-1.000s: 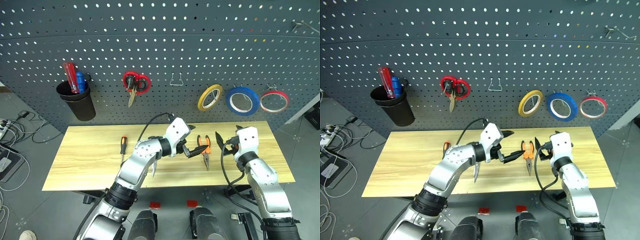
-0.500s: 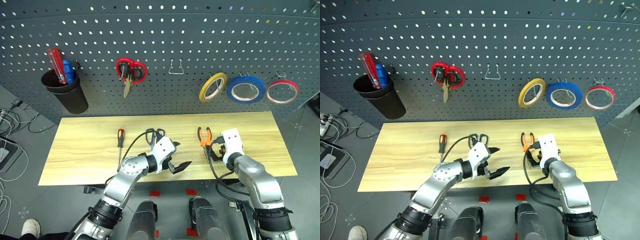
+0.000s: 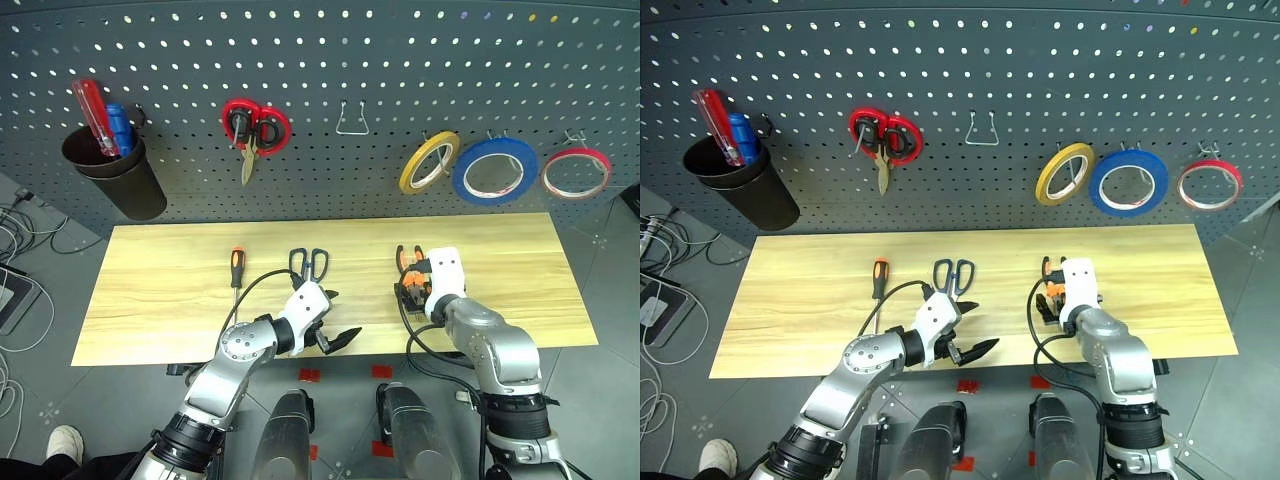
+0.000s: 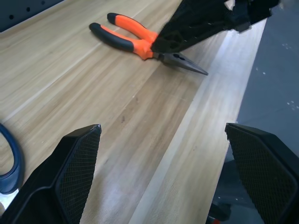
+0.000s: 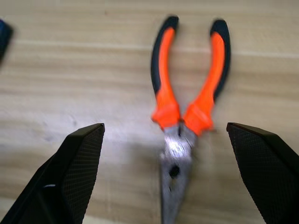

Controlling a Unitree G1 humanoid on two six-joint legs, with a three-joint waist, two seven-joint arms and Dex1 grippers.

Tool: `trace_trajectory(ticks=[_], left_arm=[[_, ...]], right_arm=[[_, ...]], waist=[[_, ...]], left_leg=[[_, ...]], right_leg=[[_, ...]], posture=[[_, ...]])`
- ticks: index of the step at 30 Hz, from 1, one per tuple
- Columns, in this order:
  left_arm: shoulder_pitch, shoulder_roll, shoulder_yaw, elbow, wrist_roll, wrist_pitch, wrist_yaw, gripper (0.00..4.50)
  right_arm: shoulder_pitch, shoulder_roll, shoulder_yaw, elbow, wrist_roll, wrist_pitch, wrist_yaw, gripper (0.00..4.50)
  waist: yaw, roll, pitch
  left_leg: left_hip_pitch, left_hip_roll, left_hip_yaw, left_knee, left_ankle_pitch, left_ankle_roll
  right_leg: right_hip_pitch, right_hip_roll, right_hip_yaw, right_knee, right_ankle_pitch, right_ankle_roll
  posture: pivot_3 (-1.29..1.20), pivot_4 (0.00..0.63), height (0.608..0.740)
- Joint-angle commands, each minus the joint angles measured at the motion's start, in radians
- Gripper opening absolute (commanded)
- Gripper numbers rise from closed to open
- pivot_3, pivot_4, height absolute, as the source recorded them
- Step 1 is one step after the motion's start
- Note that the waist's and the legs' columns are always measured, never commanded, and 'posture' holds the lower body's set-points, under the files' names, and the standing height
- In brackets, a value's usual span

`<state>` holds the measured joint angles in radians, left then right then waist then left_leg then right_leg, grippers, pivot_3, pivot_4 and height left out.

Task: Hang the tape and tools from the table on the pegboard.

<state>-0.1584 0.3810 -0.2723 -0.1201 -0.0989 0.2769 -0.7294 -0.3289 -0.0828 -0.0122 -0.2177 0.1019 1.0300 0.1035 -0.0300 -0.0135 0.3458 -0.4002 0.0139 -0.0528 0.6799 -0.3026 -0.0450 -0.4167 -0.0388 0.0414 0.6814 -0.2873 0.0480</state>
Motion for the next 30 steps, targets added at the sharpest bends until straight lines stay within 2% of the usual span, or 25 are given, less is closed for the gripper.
trace_trajectory(ticks=[1, 9, 20, 30], left_arm=[[0.025, 0.001, 0.004, -0.057, -0.011, 0.000, 0.005, 4.50], [0.033, 0.010, 0.016, -0.078, -0.012, 0.016, 0.010, 4.50], [0.028, 0.007, 0.013, -0.084, -0.015, 0.023, 0.023, 4.50], [0.034, 0.010, 0.018, -0.092, -0.016, 0.029, 0.032, 4.50]], right_arm=[[-0.015, 0.000, -0.003, 0.024, -0.002, -0.001, -0.011, 4.48], [-0.052, -0.063, 0.032, 0.127, -0.049, -0.047, -0.017, 4.48], [-0.133, 0.003, -0.021, 0.207, -0.023, 0.010, -0.047, 4.48], [-0.158, -0.028, 0.003, 0.274, -0.035, 0.001, -0.021, 4.48]], waist=[[0.000, 0.000, 0.001], [0.001, 0.000, 0.013], [0.001, 0.000, 0.019], [0.001, 0.000, 0.020]], left_leg=[[0.000, 0.000, 0.000, 0.000, 0.000, 0.000], [-0.001, 0.000, 0.001, -0.001, 0.000, 0.000], [-0.002, 0.001, 0.002, -0.002, 0.000, 0.000], [-0.002, 0.001, 0.002, -0.002, 0.000, 0.000]], right_leg=[[-0.001, 0.000, 0.000, 0.000, 0.000, 0.000], [-0.003, 0.000, 0.001, 0.001, 0.000, 0.000], [-0.004, 0.000, 0.001, 0.000, 0.000, 0.000], [-0.004, 0.000, 0.001, 0.000, 0.000, 0.000]], posture=[[0.08, 0.425, 0.740], [0.09, 0.422, 0.740], [0.10, 0.420, 0.740], [0.11, 0.428, 0.740]])
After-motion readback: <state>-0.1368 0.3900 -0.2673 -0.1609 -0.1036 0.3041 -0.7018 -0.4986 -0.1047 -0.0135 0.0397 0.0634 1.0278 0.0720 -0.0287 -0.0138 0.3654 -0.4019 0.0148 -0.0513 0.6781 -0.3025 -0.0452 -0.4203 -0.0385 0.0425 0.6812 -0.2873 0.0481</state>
